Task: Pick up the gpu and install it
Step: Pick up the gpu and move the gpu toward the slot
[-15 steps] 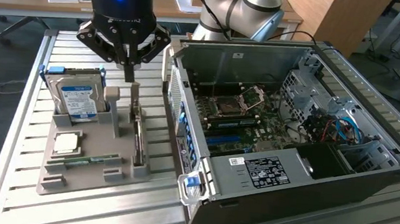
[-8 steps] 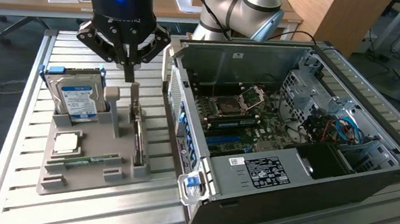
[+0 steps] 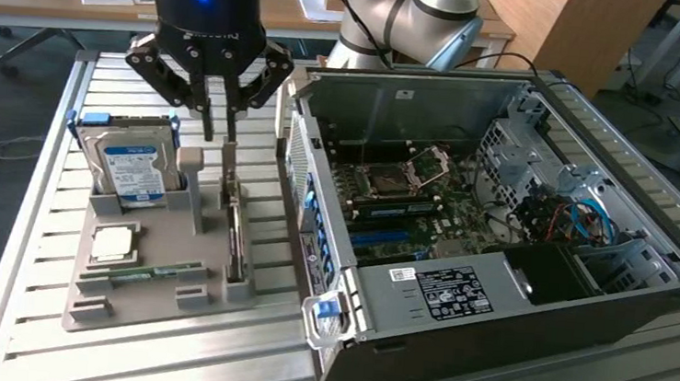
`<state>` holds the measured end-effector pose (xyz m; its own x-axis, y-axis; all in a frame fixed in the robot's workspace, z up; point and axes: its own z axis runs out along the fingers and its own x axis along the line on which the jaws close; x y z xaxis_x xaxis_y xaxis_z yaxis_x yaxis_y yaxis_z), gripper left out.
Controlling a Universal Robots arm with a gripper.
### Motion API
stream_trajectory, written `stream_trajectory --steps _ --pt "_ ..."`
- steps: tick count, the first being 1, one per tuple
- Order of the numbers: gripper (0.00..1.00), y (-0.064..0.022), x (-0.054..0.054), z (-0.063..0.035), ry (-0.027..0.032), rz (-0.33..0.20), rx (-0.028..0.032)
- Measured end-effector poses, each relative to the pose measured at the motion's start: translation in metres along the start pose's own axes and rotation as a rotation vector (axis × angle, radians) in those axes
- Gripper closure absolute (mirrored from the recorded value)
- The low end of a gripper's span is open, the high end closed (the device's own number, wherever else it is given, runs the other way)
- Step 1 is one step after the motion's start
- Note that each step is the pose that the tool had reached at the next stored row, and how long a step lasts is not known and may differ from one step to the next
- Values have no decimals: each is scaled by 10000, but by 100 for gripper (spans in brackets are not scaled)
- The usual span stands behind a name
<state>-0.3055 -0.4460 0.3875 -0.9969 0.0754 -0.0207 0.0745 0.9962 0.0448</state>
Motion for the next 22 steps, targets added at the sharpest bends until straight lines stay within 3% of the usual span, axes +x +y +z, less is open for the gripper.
stream_trajectory --steps 1,8,22 --pt "71 -1 0 0 0 0 0" --pt "41 -3 0 0 0 0 0" --pt "41 -3 0 0 0 0 -1"
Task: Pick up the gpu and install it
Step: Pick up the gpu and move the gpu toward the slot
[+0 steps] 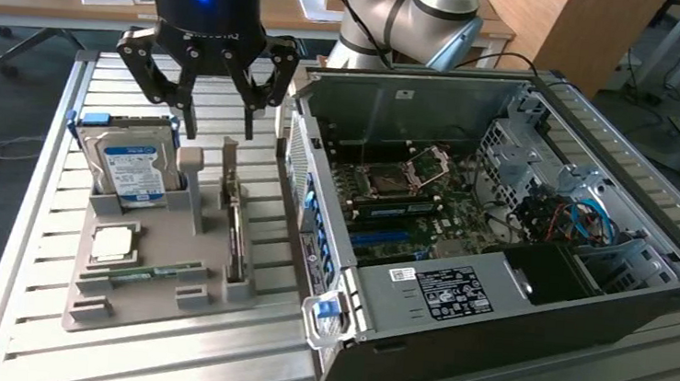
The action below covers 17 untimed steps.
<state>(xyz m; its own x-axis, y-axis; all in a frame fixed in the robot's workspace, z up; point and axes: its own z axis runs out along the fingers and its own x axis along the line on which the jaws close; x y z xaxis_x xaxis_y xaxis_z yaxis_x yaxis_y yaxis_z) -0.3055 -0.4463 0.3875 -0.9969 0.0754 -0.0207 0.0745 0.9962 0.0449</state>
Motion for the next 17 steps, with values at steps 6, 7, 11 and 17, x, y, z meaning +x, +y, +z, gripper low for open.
stream_trajectory --steps 6,7,11,17 --pt "41 -3 1 58 1 0 2" --pt "41 -4 2 77 -1 -1 0" --pt "41 -7 3 149 0 -1 2" --pt "41 -7 3 159 0 0 3"
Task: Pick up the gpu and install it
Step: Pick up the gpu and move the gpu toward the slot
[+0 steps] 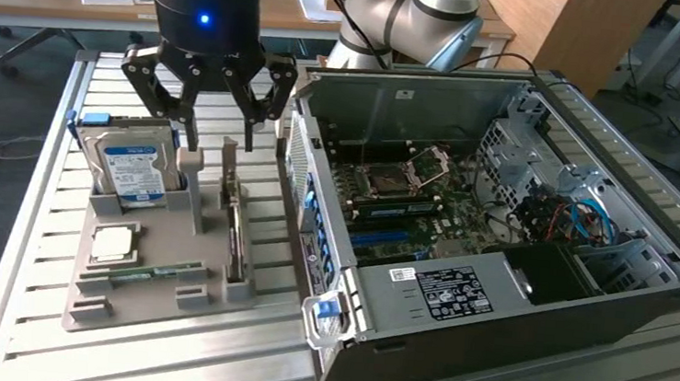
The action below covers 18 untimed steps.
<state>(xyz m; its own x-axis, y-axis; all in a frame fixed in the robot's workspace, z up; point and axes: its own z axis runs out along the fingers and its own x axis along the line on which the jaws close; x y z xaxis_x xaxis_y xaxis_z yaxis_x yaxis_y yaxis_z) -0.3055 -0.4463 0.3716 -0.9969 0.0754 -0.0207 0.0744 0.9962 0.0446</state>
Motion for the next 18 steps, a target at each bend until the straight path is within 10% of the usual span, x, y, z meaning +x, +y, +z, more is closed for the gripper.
stream_trajectory --steps 18 --pt "41 -11 4 196 -1 0 4"
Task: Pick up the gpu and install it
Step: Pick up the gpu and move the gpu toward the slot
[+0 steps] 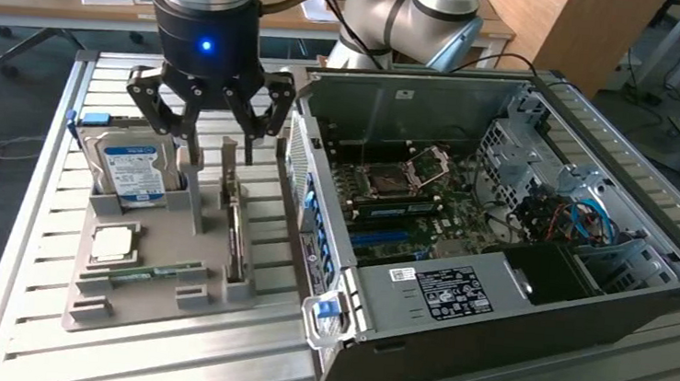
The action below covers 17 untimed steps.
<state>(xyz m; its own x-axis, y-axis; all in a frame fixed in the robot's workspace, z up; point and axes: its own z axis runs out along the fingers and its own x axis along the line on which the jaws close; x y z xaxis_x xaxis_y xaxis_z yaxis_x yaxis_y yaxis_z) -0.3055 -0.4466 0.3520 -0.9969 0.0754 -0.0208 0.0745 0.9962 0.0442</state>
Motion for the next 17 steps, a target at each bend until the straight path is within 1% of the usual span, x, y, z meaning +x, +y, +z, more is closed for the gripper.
stream_trajectory --steps 9,17 --pt "41 -7 3 154 0 0 -1" --pt "41 -11 4 228 0 -1 0"
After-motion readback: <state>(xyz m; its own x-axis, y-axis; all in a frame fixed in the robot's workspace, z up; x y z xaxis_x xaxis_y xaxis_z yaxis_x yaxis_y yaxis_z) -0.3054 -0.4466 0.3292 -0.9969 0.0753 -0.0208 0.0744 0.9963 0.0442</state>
